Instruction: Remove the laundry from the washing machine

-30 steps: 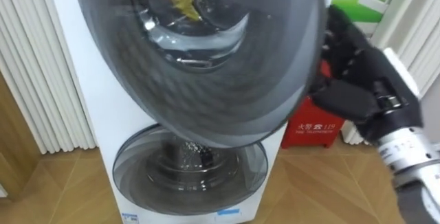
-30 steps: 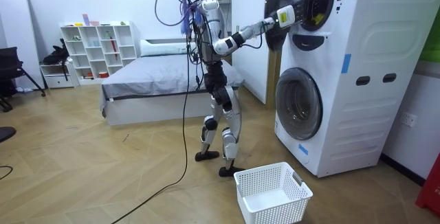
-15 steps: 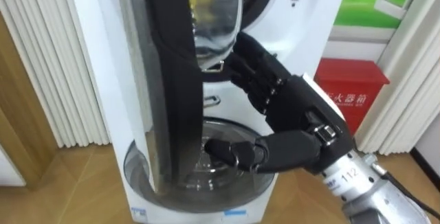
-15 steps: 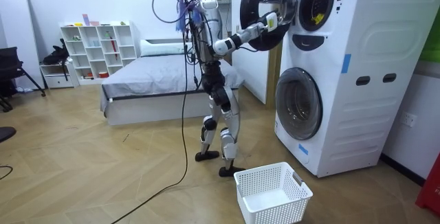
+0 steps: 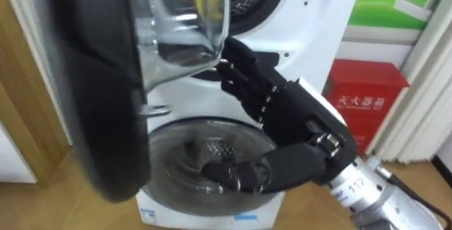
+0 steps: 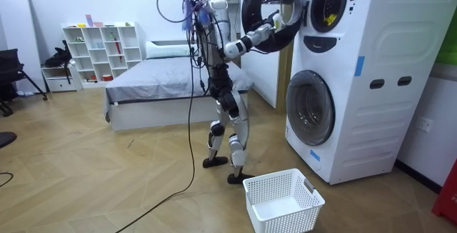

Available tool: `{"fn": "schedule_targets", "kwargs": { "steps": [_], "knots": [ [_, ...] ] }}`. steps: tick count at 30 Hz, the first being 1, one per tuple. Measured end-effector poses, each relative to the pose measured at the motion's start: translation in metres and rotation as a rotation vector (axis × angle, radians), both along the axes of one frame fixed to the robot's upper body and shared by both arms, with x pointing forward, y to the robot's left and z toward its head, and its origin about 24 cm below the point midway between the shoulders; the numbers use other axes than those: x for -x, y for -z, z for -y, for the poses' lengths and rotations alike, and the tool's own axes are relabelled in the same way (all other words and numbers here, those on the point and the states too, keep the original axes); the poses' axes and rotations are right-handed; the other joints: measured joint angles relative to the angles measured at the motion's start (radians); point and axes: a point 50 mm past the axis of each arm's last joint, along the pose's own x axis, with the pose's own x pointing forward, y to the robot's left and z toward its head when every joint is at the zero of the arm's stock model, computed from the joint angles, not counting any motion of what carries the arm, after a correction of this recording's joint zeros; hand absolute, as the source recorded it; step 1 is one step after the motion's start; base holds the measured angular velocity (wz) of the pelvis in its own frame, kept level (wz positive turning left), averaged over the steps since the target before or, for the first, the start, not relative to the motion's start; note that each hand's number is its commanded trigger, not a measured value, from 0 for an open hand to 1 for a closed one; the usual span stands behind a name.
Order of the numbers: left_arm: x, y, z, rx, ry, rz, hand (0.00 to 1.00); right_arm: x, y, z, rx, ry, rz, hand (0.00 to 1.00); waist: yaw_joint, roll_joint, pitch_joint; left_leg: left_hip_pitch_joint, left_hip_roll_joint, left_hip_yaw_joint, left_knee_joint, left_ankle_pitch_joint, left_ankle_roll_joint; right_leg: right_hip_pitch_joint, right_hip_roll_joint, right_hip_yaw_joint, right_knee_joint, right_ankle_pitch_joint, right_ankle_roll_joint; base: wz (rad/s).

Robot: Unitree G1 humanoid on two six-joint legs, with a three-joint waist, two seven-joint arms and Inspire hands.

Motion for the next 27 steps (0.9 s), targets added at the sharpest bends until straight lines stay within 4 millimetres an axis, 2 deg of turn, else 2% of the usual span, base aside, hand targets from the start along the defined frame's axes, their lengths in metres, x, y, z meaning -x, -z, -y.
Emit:
{"fn": "schedule_targets", "kwargs": {
  "steps": [1,2,3,5,6,7,8,9,10,12,14,16,20,21,23,27],
  "knots": [
    [-0.001,0.000,-0.001,-0.005,0.008,0.000,0.00,0.000,-0.001,-0.001,-0.002,-0.007,0.003,0.00,-0.012,-0.014,-0.0005,-0.014,0.003,0.022,0.026,0.003,-0.006,-0.018,-0.031,0.038,0.121,-0.066,-0.009,0.96],
    [-0.008,-0.001,-0.002,-0.010,0.024,0.020,0.00,-0.002,-0.002,-0.002,-0.003,-0.008,0.010,0.00,-0.009,-0.054,0.0058,-0.042,-0.023,0.024,0.110,-0.014,-0.030,-0.049,-0.058,0.114,0.230,-0.194,0.005,1.00],
    [-0.011,-0.001,0.002,0.002,0.032,0.027,0.00,-0.003,-0.001,-0.001,0.008,-0.007,0.003,0.00,0.011,-0.041,0.0042,-0.064,-0.026,0.012,0.148,-0.019,-0.038,-0.039,-0.031,0.146,0.225,-0.208,-0.042,0.81],
    [-0.009,0.000,0.001,0.002,0.035,0.022,0.00,-0.001,0.001,-0.007,0.015,-0.038,-0.004,0.00,0.042,-0.024,0.0030,-0.080,-0.043,0.019,0.131,-0.016,-0.036,0.003,-0.003,0.172,0.137,-0.206,-0.041,0.26],
    [-0.006,0.000,-0.001,-0.004,0.019,0.019,0.00,0.000,0.002,-0.012,0.033,-0.063,-0.003,0.00,0.059,-0.021,0.0000,-0.085,-0.065,0.025,0.111,-0.014,-0.034,0.028,-0.003,0.172,0.080,-0.194,-0.039,0.07],
    [-0.004,0.000,-0.002,-0.006,0.010,0.017,0.00,0.001,0.002,-0.015,0.038,-0.074,0.001,0.00,0.068,-0.023,0.0011,-0.086,-0.073,0.025,0.097,-0.012,-0.032,0.039,-0.003,0.171,0.056,-0.180,-0.038,-0.05],
    [0.001,0.000,-0.003,-0.008,-0.009,0.007,0.00,0.001,0.002,-0.017,0.044,-0.084,0.005,0.00,0.081,-0.019,0.0018,-0.088,-0.075,0.024,0.082,-0.004,-0.032,0.056,-0.002,0.161,0.017,-0.131,-0.041,0.08],
    [0.004,0.000,-0.003,-0.008,-0.020,-0.002,0.00,0.001,0.002,-0.017,0.047,-0.089,0.005,0.00,0.081,-0.011,0.0004,-0.093,-0.073,0.021,0.076,0.023,-0.023,0.059,0.004,0.145,0.004,-0.096,-0.051,0.18],
    [0.004,0.000,-0.003,-0.008,-0.023,-0.004,0.00,0.001,0.003,-0.017,0.048,-0.091,0.002,0.00,0.082,-0.006,0.0025,-0.095,-0.072,0.020,0.076,0.050,-0.021,0.061,0.007,0.144,0.002,-0.096,-0.054,0.22],
    [0.003,0.000,-0.005,-0.010,-0.029,0.002,0.00,0.000,0.005,-0.018,0.060,-0.109,-0.004,0.00,0.100,-0.020,-0.0034,-0.084,-0.081,0.018,0.066,0.051,-0.013,0.085,0.007,0.140,-0.032,-0.090,-0.056,0.09],
    [-0.002,0.001,-0.002,-0.003,-0.020,0.015,0.00,-0.002,0.001,-0.020,0.062,-0.125,0.017,0.00,0.106,-0.021,-0.0042,-0.069,-0.090,0.011,0.047,0.048,-0.007,0.111,0.004,0.134,-0.068,-0.068,-0.084,0.10],
    [-0.008,0.001,-0.001,0.002,-0.009,0.035,0.00,-0.002,-0.002,-0.026,0.061,-0.146,0.031,0.00,0.115,-0.020,-0.0032,-0.053,-0.094,0.011,0.030,0.046,-0.004,0.135,-0.002,0.113,-0.095,-0.057,-0.083,0.04],
    [-0.024,0.001,0.003,-0.001,0.015,0.082,0.00,-0.001,-0.003,-0.040,0.064,-0.209,0.037,0.00,0.146,-0.023,0.0055,-0.016,-0.104,0.015,-0.008,0.046,-0.003,0.173,-0.006,0.110,-0.133,-0.057,-0.073,0.01],
    [-0.026,0.000,0.003,-0.001,0.017,0.092,0.00,0.000,-0.004,-0.044,0.059,-0.224,0.041,0.00,0.154,-0.024,0.0121,-0.010,-0.105,0.018,-0.016,0.045,-0.003,0.178,-0.006,0.111,-0.140,-0.059,-0.071,0.00],
    [-0.029,0.000,0.004,0.000,0.017,0.096,0.00,0.000,-0.005,-0.047,0.072,-0.233,0.049,0.00,0.160,-0.029,0.0190,-0.011,-0.105,0.018,-0.020,0.045,-0.003,0.176,-0.006,0.110,-0.142,-0.059,-0.071,-0.02],
    [-0.019,0.004,0.007,0.008,0.003,0.060,0.00,-0.001,-0.002,-0.047,0.105,-0.232,0.038,0.00,0.159,-0.031,0.0199,-0.012,-0.107,0.017,-0.024,0.044,-0.001,0.181,-0.007,0.107,-0.156,-0.059,-0.070,0.00]
  ]
}}
